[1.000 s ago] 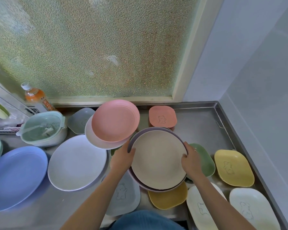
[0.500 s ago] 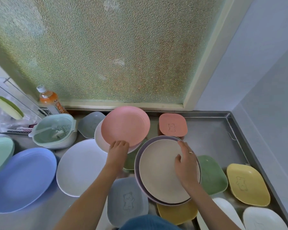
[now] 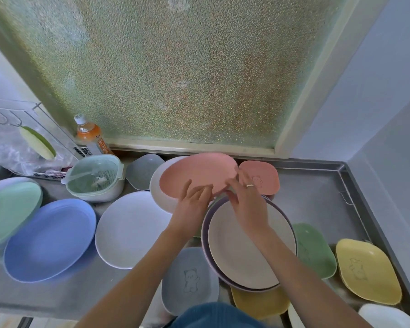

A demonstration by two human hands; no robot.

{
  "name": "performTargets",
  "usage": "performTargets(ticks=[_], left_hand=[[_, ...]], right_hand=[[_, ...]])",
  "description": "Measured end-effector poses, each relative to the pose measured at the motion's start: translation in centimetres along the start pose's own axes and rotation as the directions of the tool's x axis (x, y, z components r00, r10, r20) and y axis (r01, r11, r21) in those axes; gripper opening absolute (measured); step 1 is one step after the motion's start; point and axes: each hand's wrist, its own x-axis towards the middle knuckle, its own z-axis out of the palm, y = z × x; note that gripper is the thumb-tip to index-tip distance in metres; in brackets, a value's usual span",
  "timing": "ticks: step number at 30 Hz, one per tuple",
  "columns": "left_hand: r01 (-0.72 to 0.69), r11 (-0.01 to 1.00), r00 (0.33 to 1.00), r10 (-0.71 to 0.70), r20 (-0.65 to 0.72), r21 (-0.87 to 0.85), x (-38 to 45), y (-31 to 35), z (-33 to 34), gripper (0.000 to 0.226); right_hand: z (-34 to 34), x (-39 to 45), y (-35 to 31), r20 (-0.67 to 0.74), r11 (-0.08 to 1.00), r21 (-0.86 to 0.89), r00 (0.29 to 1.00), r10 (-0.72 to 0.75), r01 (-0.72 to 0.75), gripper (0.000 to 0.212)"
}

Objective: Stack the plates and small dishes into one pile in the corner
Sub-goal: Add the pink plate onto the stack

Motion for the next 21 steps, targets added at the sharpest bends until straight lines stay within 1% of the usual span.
performTargets(ticks=[1, 3, 4, 6, 7, 8, 9, 10, 11, 13, 14, 17, 19, 20, 21], left_hand=[[-0.058, 0.998, 0.998, 0.059, -0.027, 0.026, -0.5, -0.1, 0.2, 0.034], [-0.138, 0.990, 0.985, 0.139, -0.100, 0.019, -1.3, 0.0, 0.5, 0.023], [-0.159, 0.987, 0.980, 0.158, -0.123, -0.001, -1.7, 0.3, 0.7, 0.021], [-0.181, 0.983, 0.974, 0.177, -0.143, -0.015, -2.0, 1.0, 0.8, 0.008], [-0.159, 0.987, 0.979, 0.155, -0.130, -0.019, -2.2, 1.4, 0.7, 0.014], [-0.129, 0.991, 0.986, 0.125, -0.112, -0.031, -2.4, 1.6, 0.9, 0.022], [-0.070, 0.995, 0.995, 0.065, -0.070, -0.071, -2.6, 1.9, 0.7, 0.029], [0.003, 0.994, 1.000, -0.006, -0.029, -0.106, -2.7, 2.0, 0.8, 0.035], [0.091, 0.986, 0.995, -0.085, 0.047, -0.137, -3.0, 2.0, 0.9, 0.040], [0.259, 0.952, 0.954, -0.224, 0.199, -0.166, -3.5, 1.8, 1.4, 0.049], [0.315, 0.931, 0.933, -0.269, 0.239, -0.181, -3.6, 1.7, 1.7, 0.052], [0.444, 0.860, 0.869, -0.343, 0.358, -0.253, -3.7, 2.1, 2.3, 0.060], [0.514, 0.794, 0.822, -0.347, 0.452, -0.325, -3.6, 2.8, 2.7, 0.065], [0.533, 0.766, 0.811, -0.342, 0.474, -0.359, -3.6, 3.0, 3.0, 0.068], [0.538, 0.760, 0.806, -0.338, 0.486, -0.365, -3.6, 3.2, 3.2, 0.072]], right_hand=[[-0.5, -0.6, 0.5, -0.011, 1.000, 0.011, 1.000, -0.025, 0.026, 0.017], [-1.3, -2.3, 1.6, -0.003, 0.995, 0.016, 0.995, -0.096, 0.096, 0.008], [-1.7, -3.5, 2.3, 0.003, 0.993, -0.002, 0.993, -0.114, 0.114, 0.010], [-2.3, -5.7, 3.5, 0.010, 0.993, -0.024, 0.994, -0.113, 0.113, 0.016], [-2.4, -6.9, 4.1, 0.011, 0.994, -0.020, 0.995, -0.103, 0.104, 0.019], [-2.6, -8.0, 4.7, 0.015, 0.996, -0.018, 0.996, -0.087, 0.087, 0.022], [-2.9, -9.2, 5.1, 0.021, 0.998, -0.017, 0.998, -0.067, 0.067, 0.025], [-3.3, -10.3, 5.5, 0.029, 0.999, -0.023, 0.999, -0.042, 0.043, 0.026], [-3.6, -11.4, 6.0, 0.035, 0.999, -0.033, 0.999, -0.026, 0.028, 0.026], [-4.2, -13.3, 6.8, 0.053, 0.998, -0.057, 0.999, -0.010, 0.013, 0.024], [-4.5, -14.1, 7.1, 0.068, 0.998, -0.057, 0.998, 0.001, 0.003, 0.022], [-5.0, -15.8, 7.9, 0.123, 0.999, -0.042, 0.992, 0.037, -0.032, 0.003], [-5.0, -16.6, 8.3, 0.181, 0.997, -0.063, 0.982, 0.050, -0.039, 0.015], [-5.1, -17.0, 8.6, 0.202, 0.996, -0.092, 0.978, 0.041, -0.023, 0.016], [-5.2, -17.4, 8.9, 0.210, 0.991, -0.132, 0.978, 0.013, 0.015, 0.013]])
